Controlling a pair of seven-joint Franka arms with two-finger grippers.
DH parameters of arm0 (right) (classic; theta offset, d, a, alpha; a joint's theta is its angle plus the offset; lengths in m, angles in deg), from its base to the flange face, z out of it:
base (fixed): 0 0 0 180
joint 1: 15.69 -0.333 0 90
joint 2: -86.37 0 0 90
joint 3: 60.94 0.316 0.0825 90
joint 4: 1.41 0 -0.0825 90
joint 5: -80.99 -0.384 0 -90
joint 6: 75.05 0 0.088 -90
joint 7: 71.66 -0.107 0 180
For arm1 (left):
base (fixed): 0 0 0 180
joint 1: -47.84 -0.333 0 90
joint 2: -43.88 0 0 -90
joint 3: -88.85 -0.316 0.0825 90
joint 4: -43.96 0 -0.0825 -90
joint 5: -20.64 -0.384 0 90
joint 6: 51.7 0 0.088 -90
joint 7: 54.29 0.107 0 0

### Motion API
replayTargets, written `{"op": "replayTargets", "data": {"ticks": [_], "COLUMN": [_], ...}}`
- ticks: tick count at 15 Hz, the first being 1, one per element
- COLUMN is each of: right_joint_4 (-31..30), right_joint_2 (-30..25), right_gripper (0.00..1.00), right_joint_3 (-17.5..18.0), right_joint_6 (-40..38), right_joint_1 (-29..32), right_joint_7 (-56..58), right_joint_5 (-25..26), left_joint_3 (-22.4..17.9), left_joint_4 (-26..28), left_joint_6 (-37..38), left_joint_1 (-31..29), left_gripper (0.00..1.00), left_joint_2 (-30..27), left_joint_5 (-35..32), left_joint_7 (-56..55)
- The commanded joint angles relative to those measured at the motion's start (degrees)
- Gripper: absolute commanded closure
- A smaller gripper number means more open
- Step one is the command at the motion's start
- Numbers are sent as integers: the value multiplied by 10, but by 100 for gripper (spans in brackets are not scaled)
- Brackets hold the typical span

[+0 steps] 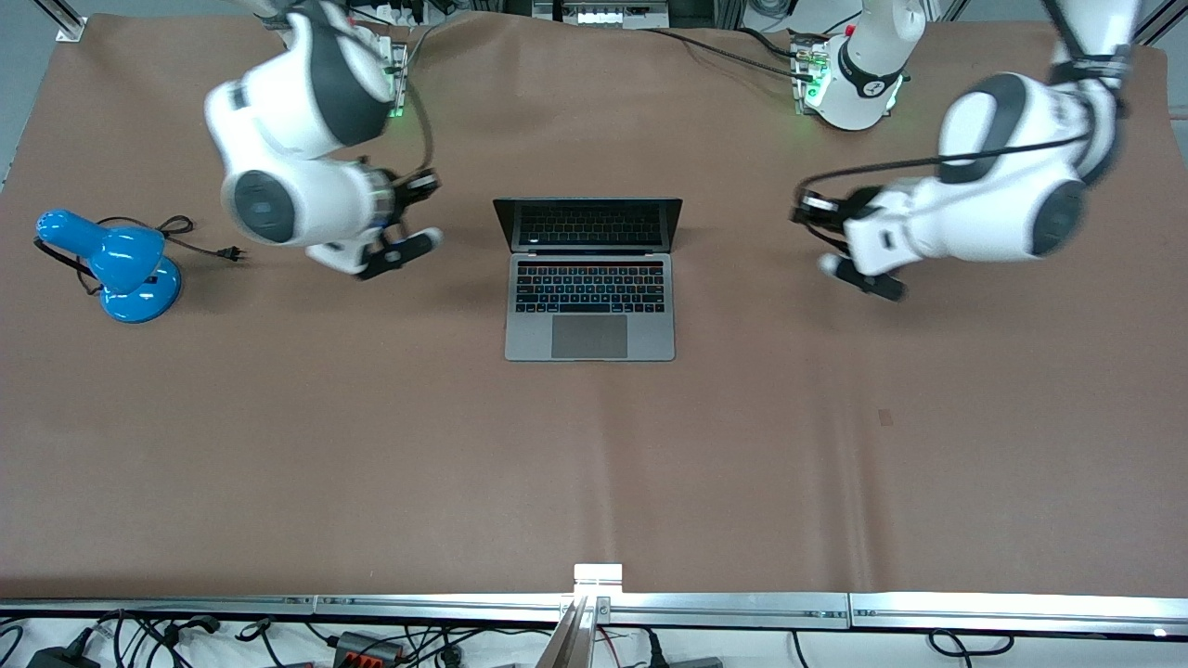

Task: Close laptop with both arms from behind
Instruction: 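Move both grippers toward the laptop screen's back edge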

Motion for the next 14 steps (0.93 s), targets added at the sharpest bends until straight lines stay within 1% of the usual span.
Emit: {"op": "replayTargets", "data": {"ticks": [1, 2, 3, 4, 6, 8, 10, 11, 13, 14], "right_joint_4": [-33, -50, -63, -68, -68, -67, -66, -66, -66, -64], "right_joint_2": [-11, -14, -15, -15, -7, -2, -2, -2, -1, 1], "right_gripper": [100, 100, 100, 100, 100, 100, 100, 100, 100, 100], "right_joint_3": [-6, -6, -6, -6, -6, -6, -6, -6, -7, -7], "right_joint_6": [35, 56, 79, 102, 134, 166, 193, 206, 220, 228], "right_joint_1": [-61, -81, -102, -122, -137, -148, -148, -152, -153, -153], "right_joint_7": [-46, -55, -67, -82, -103, -115, -137, -148, -152, -152], "right_joint_5": [-18, -18, -19, -18, -18, -18, -18, -18, -16, -11], "left_joint_3": [53, 66, 73, 88, 123, 160, 192, 198, 207, 207], "left_joint_4": [107, 136, 147, 156, 179, 181, 179, 179, 172, 166], "left_joint_6": [-64, -78, -80, -82, -116, -160, -202, -225, -269, -280], "left_joint_1": [-11, -12, -10, -11, -11, -8, -8, -7, -6, -6], "left_gripper": [99, 99, 99, 99, 98, 99, 99, 99, 99, 100], "left_joint_2": [-77, -95, -100, -102, -103, -94, -65, -58, -12, 2], "left_joint_5": [52, 89, 102, 109, 152, 154, 155, 158, 167, 167], "left_joint_7": [-9, -9, -9, -9, -22, -50, -75, -76, -76, -76]}}
